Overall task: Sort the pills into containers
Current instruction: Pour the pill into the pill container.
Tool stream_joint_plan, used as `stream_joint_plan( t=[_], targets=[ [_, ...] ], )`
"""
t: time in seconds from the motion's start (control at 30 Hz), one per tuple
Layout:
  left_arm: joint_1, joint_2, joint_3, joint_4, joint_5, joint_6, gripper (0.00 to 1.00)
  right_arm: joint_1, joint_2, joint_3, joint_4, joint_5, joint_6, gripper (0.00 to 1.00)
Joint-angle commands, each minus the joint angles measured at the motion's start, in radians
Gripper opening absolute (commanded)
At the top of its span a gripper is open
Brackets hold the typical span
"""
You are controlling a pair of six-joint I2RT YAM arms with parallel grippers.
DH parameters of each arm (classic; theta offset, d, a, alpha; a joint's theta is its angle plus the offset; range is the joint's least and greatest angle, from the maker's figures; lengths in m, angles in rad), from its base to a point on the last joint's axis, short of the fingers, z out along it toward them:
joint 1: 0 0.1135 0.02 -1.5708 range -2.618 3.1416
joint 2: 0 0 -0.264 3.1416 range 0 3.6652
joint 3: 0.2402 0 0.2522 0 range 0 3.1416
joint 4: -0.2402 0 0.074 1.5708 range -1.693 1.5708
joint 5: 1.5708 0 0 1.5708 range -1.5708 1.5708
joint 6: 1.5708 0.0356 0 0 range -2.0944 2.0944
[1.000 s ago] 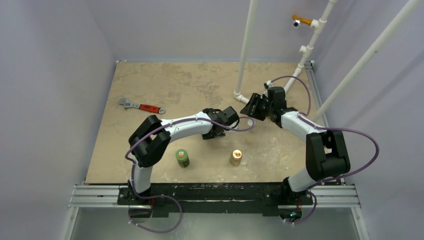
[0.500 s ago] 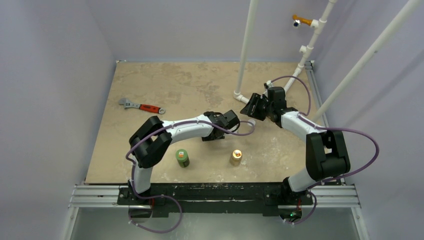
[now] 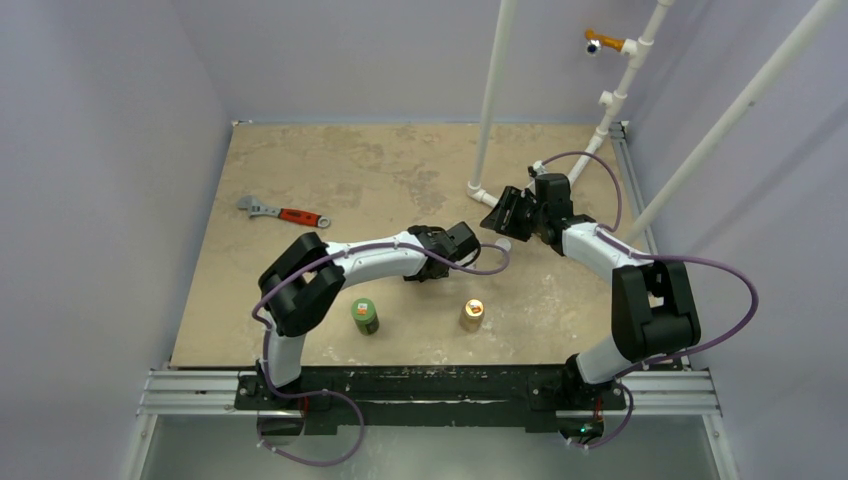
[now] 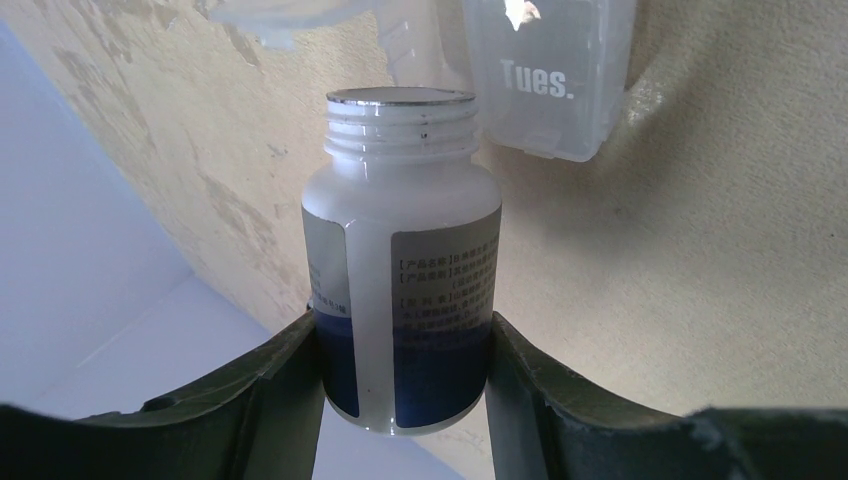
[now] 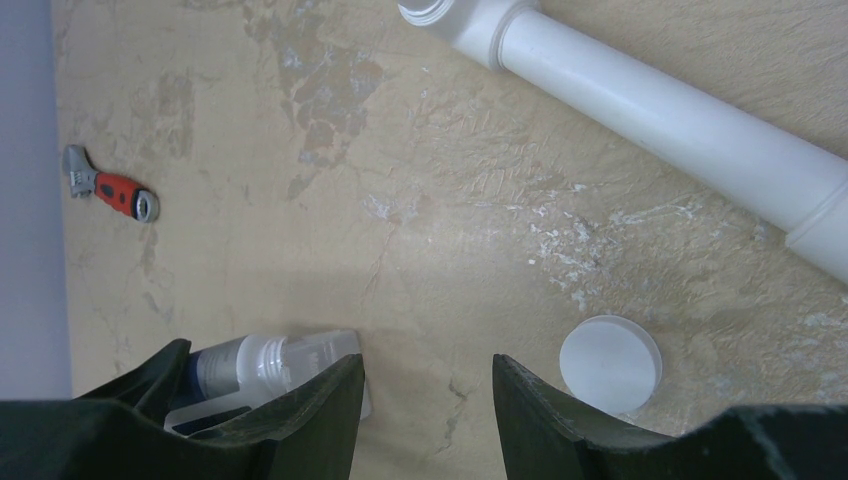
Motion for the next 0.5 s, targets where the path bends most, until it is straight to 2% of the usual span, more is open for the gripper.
stream_joint_plan(
  t=[0.0,0.47],
  targets=[
    [-0.006,-0.050,-0.017,0.031,-0.032,0.039,0.00,0.003,-0.004,0.015,0.031,-0.021,-0.009,0.50],
    [-0.001,-0.061,0.051,-0.082,0.091,-0.021,0.00,0.004,-0.004,0.017,0.030,-0.021,-0.010,0.50]
  ],
)
